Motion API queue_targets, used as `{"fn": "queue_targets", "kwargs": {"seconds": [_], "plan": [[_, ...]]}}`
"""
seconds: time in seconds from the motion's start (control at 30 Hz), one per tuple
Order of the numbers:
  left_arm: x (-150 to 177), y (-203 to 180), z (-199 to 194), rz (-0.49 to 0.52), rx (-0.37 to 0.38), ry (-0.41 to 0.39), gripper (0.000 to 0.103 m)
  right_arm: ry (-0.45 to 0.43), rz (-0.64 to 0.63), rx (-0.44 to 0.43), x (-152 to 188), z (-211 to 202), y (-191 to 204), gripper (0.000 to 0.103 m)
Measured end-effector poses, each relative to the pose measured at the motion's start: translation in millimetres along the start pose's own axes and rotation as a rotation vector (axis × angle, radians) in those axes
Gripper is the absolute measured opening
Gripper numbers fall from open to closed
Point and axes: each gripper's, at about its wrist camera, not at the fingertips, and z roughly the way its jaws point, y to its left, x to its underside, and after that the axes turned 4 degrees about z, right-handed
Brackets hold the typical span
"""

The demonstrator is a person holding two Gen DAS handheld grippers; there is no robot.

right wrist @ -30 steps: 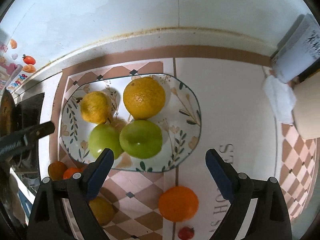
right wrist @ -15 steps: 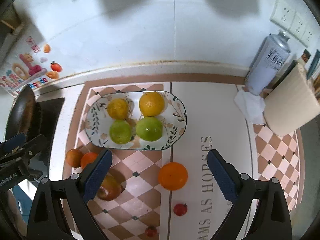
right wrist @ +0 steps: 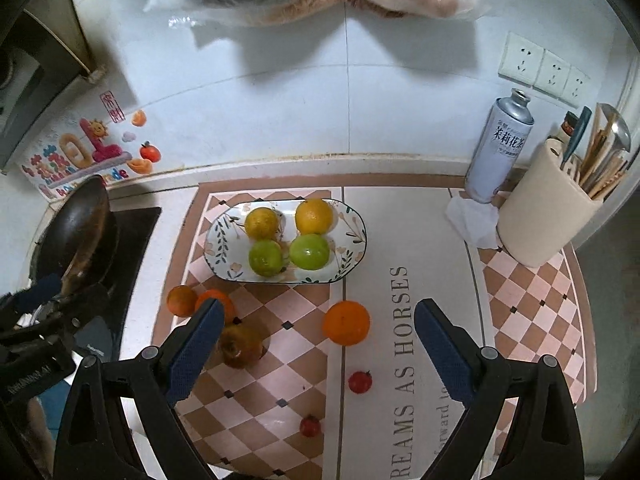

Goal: Organize fruits
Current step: 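Move both open tools back toward the remaining fruits, then grasp the dark brown apple with the right tool while the left tool grasps an orange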

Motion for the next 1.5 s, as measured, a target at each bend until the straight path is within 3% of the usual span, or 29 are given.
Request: {"fn": "queue_targets", "kwargs": {"seconds": [0.17,0.27,0.3,0.37,0.53,0.7,0.83,0.9,0.93,1.27,1.4,1.5], "plan": [[5,1,1,-0.005,-0.003,0.011,0.086,0.002,0.023,-0.042,4,-7,1,0.098],[6,7,9,-0.013,-0.035,0.028,0.086,0.052,0.044,-0.081,5,10,3,0.098],[7,10,15,-0.015,-0.052,0.034,0.086,0.082,0.048,-0.099,7,23,4,0.098],[9,17,30,-0.010,-0.107,0.057,0.103,0.136,0.059,-0.132,11,47,6,0.098],[16,46,83,-0.006,-0.261,0.167,0.103,0.355,0.076,-0.231,34,147,26,0.098],[22,73,127,-0.057,-0.294,0.283,0.103,0.508,0.038,-0.248,65,226,60,0.098],[23,87,161,-0.140,-0.216,0.374,0.103,0.570,0.013,-0.253,80,258,78,0.096],[23,91,176,-0.192,-0.167,0.422,0.103,0.581,-0.026,-0.224,87,266,83,0.075],[22,92,181,-0.211,-0.145,0.439,0.103,0.566,-0.033,-0.221,87,264,83,0.071],[31,69,233,-0.517,0.206,0.608,0.103,0.563,0.010,-0.125,93,250,17,0.070],[28,55,249,-0.557,0.240,0.620,0.103,0.560,0.040,-0.104,95,250,0,0.070],[21,45,256,-0.523,0.204,0.596,0.101,0.559,0.068,-0.108,93,253,-2,0.070]]}}
